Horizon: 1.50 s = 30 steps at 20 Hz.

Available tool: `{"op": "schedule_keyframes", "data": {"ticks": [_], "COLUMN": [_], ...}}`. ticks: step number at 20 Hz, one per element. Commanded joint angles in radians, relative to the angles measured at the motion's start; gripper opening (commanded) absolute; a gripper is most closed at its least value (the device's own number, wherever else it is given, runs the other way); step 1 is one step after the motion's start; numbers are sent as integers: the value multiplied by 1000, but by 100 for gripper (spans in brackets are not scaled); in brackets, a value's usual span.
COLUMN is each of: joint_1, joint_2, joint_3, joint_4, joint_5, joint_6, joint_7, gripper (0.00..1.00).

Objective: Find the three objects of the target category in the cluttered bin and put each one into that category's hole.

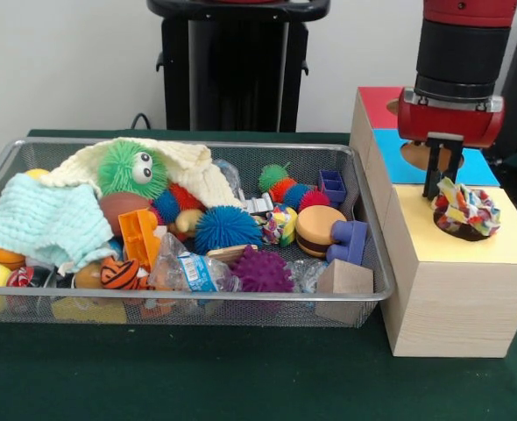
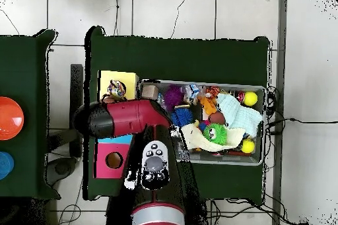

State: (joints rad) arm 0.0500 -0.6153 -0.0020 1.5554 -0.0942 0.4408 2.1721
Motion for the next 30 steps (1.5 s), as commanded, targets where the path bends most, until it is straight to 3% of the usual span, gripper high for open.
{"op": "schedule_keyframes", "data": {"ticks": [1,5,10,17,30], "joint_1": [82,124,149,119,129], "joint_2": [107,107,143,155,173], "joint_3": [-167,-214,-262,-230,-248], "joint_4": [-43,-85,-122,-102,-124], "joint_5": [-22,8,-9,25,34], "joint_6": [182,255,243,181,192], "joint_7": [207,220,200,171,160], "gripper": [0,0,0,0,0]}}
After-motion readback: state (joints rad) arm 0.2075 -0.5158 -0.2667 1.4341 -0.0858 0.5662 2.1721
